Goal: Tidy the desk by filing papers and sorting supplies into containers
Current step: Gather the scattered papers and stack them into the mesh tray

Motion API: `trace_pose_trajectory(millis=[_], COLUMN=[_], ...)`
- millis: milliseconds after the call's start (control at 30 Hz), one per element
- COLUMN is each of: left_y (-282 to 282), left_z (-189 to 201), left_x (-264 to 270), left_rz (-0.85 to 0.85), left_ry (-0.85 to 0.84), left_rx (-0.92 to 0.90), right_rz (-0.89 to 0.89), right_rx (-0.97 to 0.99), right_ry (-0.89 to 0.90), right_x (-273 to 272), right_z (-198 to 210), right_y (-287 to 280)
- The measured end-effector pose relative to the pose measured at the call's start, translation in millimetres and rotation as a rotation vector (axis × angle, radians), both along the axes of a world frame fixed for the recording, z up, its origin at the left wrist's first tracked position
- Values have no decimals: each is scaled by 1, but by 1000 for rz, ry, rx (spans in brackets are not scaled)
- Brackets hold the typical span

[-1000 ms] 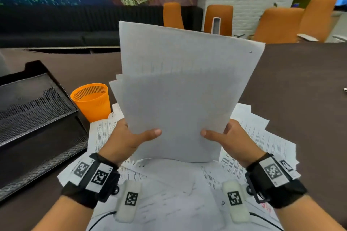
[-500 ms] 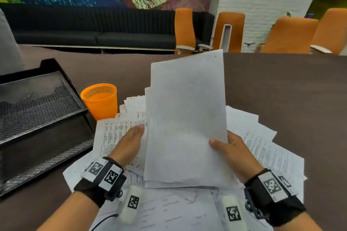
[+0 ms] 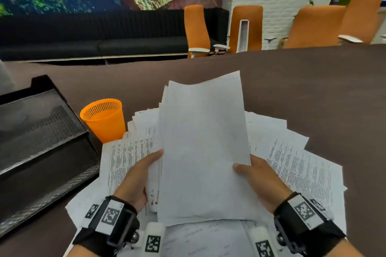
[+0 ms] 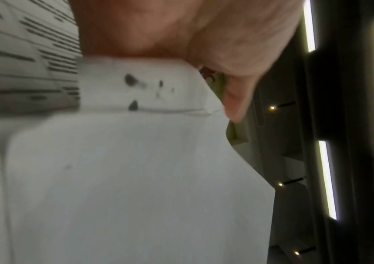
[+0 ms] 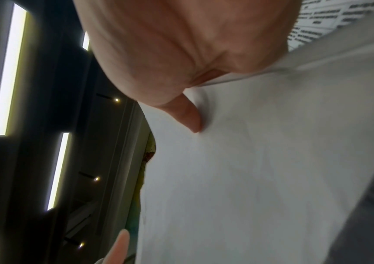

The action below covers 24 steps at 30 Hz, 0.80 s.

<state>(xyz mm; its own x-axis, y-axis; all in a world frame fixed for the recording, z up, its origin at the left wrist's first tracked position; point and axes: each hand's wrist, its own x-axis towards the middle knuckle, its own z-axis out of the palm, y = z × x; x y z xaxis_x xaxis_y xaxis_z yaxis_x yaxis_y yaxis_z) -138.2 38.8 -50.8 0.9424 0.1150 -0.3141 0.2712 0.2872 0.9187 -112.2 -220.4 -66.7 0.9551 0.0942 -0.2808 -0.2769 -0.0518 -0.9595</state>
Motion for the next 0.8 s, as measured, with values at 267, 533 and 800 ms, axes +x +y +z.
trace_pose_trajectory(millis=[267,533,800], left_y=[-5,13,11], left_z=[-15,30,40], left_x=[-11,-12,-18], left_rz=[-104,-182,-127], left_ry=[-43,-386,-476], left_rx=[68,202,335], right_rz=[-88,70,81], right_rx=[-69,343,115], right_ry=[-226,-380,-457], right_x=[0,-4,-15], right_z=[4,58,62], right_y=[10,2,3])
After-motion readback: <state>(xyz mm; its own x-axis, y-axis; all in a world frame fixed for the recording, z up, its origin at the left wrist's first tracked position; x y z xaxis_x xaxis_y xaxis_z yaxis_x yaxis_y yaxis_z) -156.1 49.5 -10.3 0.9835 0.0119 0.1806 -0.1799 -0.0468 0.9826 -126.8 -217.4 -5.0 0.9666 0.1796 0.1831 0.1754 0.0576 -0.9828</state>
